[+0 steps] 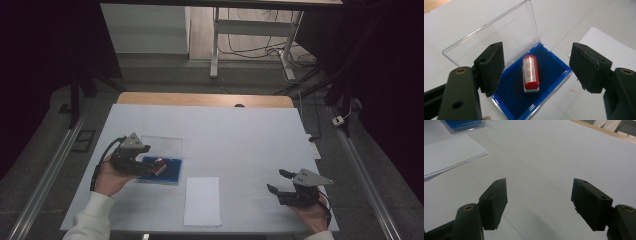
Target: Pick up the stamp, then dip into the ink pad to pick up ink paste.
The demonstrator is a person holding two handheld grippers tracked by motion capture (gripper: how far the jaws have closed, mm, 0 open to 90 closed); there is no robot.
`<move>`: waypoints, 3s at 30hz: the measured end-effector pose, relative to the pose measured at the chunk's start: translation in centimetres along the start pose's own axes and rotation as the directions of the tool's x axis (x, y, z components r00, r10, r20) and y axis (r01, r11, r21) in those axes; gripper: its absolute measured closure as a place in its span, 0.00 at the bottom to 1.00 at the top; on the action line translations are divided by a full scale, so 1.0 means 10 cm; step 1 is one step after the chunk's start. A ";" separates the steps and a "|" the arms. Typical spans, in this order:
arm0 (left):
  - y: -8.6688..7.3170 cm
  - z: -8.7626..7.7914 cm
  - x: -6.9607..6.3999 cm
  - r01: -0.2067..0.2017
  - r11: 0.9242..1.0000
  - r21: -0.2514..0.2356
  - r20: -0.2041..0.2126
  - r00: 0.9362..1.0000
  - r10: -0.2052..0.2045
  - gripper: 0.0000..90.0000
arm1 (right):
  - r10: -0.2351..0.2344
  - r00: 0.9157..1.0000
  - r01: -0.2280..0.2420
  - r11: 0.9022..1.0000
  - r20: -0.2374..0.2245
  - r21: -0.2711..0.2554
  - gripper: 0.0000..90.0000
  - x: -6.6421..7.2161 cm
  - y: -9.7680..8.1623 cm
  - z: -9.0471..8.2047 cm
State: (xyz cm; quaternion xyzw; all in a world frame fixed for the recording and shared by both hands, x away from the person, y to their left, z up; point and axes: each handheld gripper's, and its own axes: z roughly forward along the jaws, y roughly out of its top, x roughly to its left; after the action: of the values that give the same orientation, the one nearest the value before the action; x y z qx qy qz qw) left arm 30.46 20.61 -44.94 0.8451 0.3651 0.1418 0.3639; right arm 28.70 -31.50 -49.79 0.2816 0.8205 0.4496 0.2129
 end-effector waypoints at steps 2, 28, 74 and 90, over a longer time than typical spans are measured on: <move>0.01 0.02 0.01 -0.008 1.000 0.000 0.001 1.000 0.008 0.32 | -0.002 1.000 0.002 1.000 0.000 0.003 0.32 0.01 0.00 0.01; 0.03 0.30 0.03 -0.022 0.985 0.173 0.009 1.000 0.021 0.46 | -0.001 1.000 0.002 1.000 -0.017 0.020 0.33 0.04 -0.01 0.05; 0.05 0.26 0.02 -0.002 0.985 0.170 0.023 1.000 -0.002 0.78 | -0.003 1.000 0.003 1.000 -0.013 0.017 0.33 0.04 -0.02 0.04; 0.19 -0.08 -0.06 -0.025 0.998 0.061 0.015 1.000 0.024 0.78 | -0.004 1.000 0.004 1.000 -0.014 0.021 0.34 0.05 -0.02 0.04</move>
State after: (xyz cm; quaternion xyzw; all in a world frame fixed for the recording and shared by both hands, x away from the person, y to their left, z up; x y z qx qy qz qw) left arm 30.62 19.74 -43.00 0.8611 0.3564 0.1288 0.3389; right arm 28.58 -31.02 -50.20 0.2790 0.8272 0.4424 0.2052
